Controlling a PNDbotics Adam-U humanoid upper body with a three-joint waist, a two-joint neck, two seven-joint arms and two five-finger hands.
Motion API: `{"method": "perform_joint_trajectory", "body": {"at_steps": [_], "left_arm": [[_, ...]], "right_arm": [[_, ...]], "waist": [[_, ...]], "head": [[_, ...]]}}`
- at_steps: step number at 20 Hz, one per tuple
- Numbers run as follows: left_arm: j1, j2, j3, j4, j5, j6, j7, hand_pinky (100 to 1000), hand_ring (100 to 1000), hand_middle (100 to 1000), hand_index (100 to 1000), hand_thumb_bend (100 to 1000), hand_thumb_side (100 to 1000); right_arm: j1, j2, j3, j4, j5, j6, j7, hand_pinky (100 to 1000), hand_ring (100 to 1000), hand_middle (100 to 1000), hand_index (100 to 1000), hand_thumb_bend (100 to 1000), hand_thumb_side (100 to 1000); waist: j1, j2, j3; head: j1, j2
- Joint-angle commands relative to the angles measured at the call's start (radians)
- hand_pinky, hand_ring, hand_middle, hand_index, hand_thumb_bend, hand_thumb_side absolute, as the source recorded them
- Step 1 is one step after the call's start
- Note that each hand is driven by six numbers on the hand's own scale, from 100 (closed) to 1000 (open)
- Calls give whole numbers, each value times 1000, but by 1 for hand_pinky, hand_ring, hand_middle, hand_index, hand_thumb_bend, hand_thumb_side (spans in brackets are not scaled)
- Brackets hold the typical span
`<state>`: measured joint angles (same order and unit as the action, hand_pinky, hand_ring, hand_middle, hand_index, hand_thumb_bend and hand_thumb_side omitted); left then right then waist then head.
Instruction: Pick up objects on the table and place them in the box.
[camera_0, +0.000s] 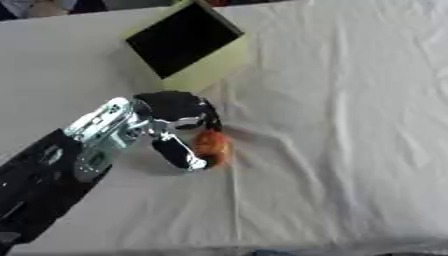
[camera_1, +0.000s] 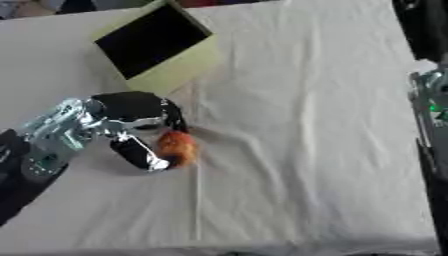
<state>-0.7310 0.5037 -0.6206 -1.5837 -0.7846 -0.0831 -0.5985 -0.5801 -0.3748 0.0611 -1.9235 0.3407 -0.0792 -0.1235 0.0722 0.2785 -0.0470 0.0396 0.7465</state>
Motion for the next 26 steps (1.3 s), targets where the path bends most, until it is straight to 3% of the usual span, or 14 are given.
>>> {"method": "perform_joint_trajectory", "body": {"at_steps": [1,5,8,12,20,26], "left_arm": [[-10,33,-4,-38,-25,-13,18,392,593,568,716,274,431],[-12,46,-1,-84,-16,-11,24,352,565,545,692,189,405],[-16,59,6,-121,-5,-3,14,333,552,536,681,103,330],[-17,78,22,-165,12,12,0,327,547,536,684,100,210],[-23,115,79,-237,80,69,-3,292,535,534,682,100,139],[-69,159,165,-275,119,124,56,273,522,537,676,100,128]], "right_arm": [[-10,-6,-10,-15,-5,-3,1,828,719,584,814,100,958],[-9,-5,-10,-14,-4,-4,1,829,720,585,815,100,958],[-7,-3,-10,-14,-4,-4,1,829,721,584,815,100,958],[-5,-1,-10,-15,-3,-5,2,829,721,584,815,100,957],[-6,0,-11,-15,-1,-6,3,829,722,584,815,100,955],[-20,-2,-10,-16,0,-6,5,830,723,585,815,100,954]], "waist": [[-4,-18,3],[-5,-21,6],[-5,-23,8],[-5,-26,11],[-7,-26,15],[-7,-12,9]], "head": [[-3,-1],[-5,-3],[-6,-5],[-9,-7],[-13,-10],[-15,-27]]}}
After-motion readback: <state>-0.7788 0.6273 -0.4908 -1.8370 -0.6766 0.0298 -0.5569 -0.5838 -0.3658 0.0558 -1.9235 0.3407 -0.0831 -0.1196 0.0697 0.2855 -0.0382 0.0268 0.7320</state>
